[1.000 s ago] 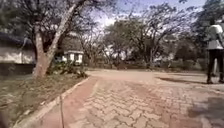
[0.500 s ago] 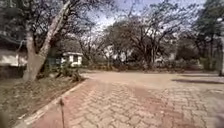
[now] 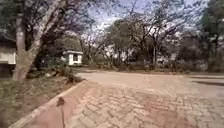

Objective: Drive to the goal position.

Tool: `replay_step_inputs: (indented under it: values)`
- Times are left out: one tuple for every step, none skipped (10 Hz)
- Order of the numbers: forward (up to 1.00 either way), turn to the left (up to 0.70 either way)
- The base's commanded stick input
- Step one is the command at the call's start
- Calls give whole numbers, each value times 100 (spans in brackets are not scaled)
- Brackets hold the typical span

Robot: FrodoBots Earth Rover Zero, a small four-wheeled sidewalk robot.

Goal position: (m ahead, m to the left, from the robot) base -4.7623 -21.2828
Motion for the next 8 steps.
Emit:
replay_step_inputs:
  values:
    - [85,-34]
    - [85,-34]
    - [85,-34]
    - [85,-34]
    - [85,-34]
    - [85,-34]
    - [85,-34]
    - [85,-34]
